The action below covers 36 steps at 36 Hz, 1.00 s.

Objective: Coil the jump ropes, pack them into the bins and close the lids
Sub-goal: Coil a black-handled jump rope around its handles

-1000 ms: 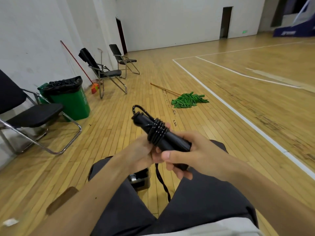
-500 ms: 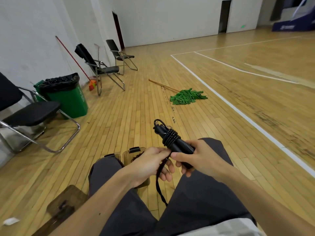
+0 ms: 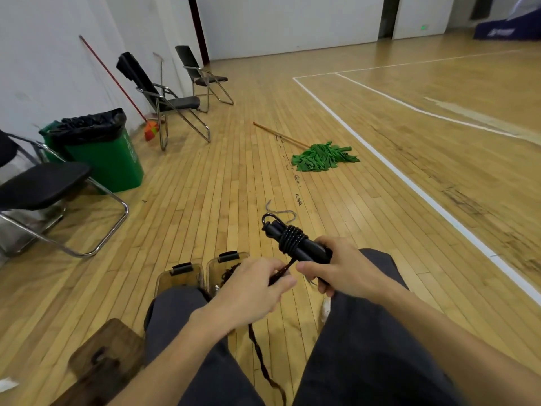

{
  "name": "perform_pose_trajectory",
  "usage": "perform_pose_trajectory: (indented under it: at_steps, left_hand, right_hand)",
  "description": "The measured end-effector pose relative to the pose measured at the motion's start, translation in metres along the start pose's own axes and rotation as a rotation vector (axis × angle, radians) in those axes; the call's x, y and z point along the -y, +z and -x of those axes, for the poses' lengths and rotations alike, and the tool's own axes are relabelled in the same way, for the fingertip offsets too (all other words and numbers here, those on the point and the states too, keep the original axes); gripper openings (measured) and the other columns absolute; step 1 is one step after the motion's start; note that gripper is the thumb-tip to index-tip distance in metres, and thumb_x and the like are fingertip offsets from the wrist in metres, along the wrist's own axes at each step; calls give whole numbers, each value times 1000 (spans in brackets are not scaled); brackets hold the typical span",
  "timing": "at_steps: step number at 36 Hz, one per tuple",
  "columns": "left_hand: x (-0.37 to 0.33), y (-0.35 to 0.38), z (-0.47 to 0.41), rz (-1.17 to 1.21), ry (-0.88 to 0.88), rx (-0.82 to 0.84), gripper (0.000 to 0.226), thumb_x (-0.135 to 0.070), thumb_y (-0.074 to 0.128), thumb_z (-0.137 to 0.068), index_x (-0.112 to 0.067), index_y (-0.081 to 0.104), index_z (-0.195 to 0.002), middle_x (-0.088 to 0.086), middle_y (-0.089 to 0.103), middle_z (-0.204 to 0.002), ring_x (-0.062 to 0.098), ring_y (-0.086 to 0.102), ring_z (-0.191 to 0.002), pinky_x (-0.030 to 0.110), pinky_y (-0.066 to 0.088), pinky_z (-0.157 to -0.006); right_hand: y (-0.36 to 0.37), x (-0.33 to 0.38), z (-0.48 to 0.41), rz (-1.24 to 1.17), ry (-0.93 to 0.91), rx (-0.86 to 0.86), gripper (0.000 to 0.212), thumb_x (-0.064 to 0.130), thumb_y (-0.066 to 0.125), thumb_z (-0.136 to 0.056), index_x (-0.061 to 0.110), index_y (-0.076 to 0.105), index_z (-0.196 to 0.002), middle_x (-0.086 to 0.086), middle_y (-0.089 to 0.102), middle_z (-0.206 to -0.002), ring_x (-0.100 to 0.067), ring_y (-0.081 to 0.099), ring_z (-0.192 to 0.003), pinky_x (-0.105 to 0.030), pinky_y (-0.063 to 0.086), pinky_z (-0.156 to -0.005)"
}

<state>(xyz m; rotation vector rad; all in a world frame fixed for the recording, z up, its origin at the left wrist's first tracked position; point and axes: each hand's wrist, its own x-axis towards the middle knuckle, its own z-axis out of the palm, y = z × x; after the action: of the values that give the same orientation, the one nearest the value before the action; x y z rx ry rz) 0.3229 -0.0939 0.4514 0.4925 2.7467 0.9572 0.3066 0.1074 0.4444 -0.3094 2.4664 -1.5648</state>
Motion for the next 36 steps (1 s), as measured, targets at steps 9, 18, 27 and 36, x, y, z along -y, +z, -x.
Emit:
perform_pose_trajectory:
  at_steps: [9,18,27,36]
  left_hand:
    - [37,-6,-61,-521,109,-18,24,-39,52,-102,-23,66,-115,-2,67,-106,16,62,-100,31,51,-85]
    - [93,1,-131,-345,121,180,17,-29,68,-93,-20,72,-106,-3,65,-98,14,58,-95,33,49,-85]
    - [147,28,-162,91,-36,275,21,-34,88,-71,-24,76,-85,-14,65,-78,-6,59,-77,8,43,-63]
    - [168,18,-187,411,-81,534,25,-21,92,-68,-12,77,-86,1,73,-81,19,70,-80,43,58,-75]
  right_hand:
    - [11,-31,-79,110,232,236,20,19,72,-92,11,58,-103,-5,66,-73,-12,60,-51,-25,52,-49]
    - [29,-63,-162,228,535,653,15,11,68,-93,3,60,-103,-6,65,-69,-13,58,-49,-22,49,-48]
    - [38,-106,-192,214,603,935,12,15,73,-90,7,64,-92,-6,65,-68,-14,56,-50,-21,45,-44]
    - [45,-103,-216,161,590,1184,10,15,74,-90,10,66,-90,-6,63,-67,-14,55,-49,-20,41,-41]
